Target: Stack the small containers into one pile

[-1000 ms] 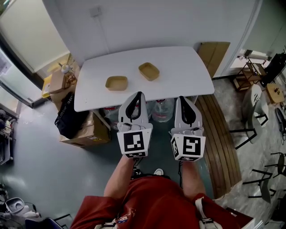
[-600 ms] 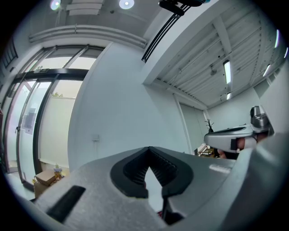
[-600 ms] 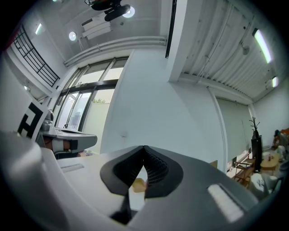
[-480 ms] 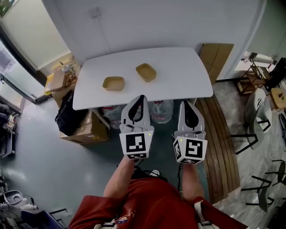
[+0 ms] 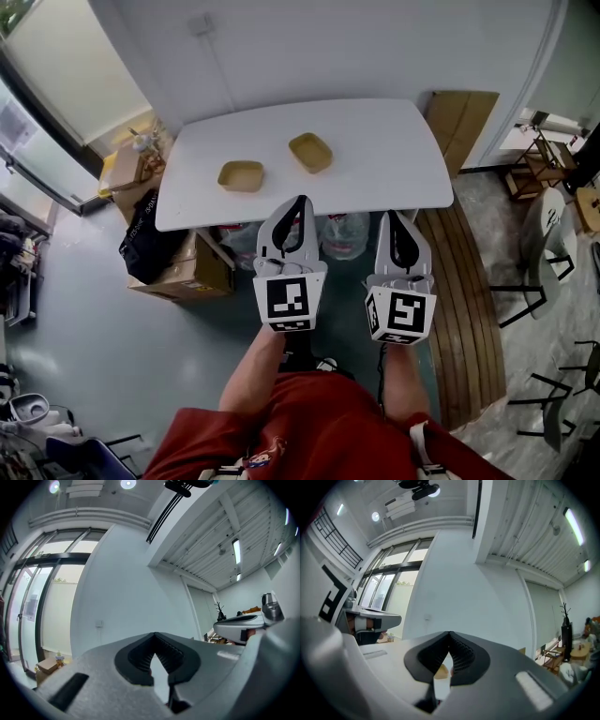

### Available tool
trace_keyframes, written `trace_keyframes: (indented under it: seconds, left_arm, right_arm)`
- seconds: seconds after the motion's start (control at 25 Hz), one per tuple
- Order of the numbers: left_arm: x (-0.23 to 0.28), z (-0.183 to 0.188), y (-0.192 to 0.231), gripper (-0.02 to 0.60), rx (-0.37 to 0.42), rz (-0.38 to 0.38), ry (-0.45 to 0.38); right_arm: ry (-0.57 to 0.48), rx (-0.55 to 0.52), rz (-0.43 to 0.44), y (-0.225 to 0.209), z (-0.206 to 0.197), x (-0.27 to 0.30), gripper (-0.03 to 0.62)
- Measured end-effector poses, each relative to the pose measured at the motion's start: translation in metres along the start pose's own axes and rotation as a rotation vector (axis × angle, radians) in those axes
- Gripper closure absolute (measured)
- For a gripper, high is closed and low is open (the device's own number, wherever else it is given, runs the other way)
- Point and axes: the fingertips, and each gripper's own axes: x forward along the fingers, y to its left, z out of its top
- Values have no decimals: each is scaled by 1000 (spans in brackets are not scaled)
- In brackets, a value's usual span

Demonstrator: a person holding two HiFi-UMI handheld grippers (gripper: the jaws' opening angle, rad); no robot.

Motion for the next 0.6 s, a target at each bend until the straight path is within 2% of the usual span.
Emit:
trace_keyframes:
  seconds: [0.28,0.6]
  left_arm:
    - [28,-12,26,578,-19,7,-9]
    - [81,-34,72,578,-35,10,8]
  right_arm:
    - [15,-45,14,13,-11,38,594]
    - [47,-70,25,31,-30,110,594]
